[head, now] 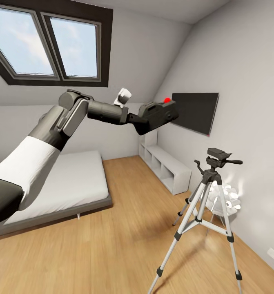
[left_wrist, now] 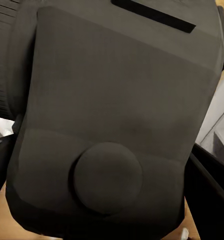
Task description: Attach the digital camera to the camera tripod in the bedroom.
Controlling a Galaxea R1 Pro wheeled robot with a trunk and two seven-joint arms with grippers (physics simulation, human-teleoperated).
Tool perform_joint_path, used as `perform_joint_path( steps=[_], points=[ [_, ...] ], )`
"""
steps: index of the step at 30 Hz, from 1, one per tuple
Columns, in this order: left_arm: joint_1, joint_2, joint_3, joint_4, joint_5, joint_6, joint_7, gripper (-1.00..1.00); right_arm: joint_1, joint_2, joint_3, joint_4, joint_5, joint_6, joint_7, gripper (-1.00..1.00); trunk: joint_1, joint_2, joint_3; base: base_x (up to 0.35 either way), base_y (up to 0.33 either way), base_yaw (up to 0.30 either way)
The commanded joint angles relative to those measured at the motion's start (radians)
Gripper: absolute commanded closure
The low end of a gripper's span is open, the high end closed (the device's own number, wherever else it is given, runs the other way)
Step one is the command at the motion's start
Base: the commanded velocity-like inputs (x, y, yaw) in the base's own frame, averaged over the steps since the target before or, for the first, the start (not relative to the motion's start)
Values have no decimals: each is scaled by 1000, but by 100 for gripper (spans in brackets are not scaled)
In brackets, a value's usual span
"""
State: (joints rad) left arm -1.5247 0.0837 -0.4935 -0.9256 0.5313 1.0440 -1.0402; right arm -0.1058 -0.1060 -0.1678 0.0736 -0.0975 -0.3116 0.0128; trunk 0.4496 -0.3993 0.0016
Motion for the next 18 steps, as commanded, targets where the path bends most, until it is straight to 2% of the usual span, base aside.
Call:
perform_joint_path(
  steps=[1, 2, 5, 13, 18],
  points=[
    [0, 3, -5, -12, 1, 3, -2, 100, -2, 0, 1, 5, -10, -8, 3, -100, 0, -1, 0, 0, 0, 0],
    [4, 13, -26, -70, 1, 3, -3, 100, -2, 0, 1, 5, -10, -8, 3, -100, 0, -1, 0, 0, 0, 0],
    [6, 16, -44, -105, 1, 3, -3, 100, -2, 0, 1, 5, -10, -8, 3, -100, 0, -1, 0, 0, 0, 0],
    [6, 22, -75, -138, 1, 3, -3, 100, -2, 0, 1, 5, -10, -8, 3, -100, 0, -1, 0, 0, -5, 0],
    [6, 33, -78, -142, 1, 3, -3, 100, -2, 0, 1, 5, -10, -8, 3, -100, 0, -1, 0, 0, -149, 0]
  ],
)
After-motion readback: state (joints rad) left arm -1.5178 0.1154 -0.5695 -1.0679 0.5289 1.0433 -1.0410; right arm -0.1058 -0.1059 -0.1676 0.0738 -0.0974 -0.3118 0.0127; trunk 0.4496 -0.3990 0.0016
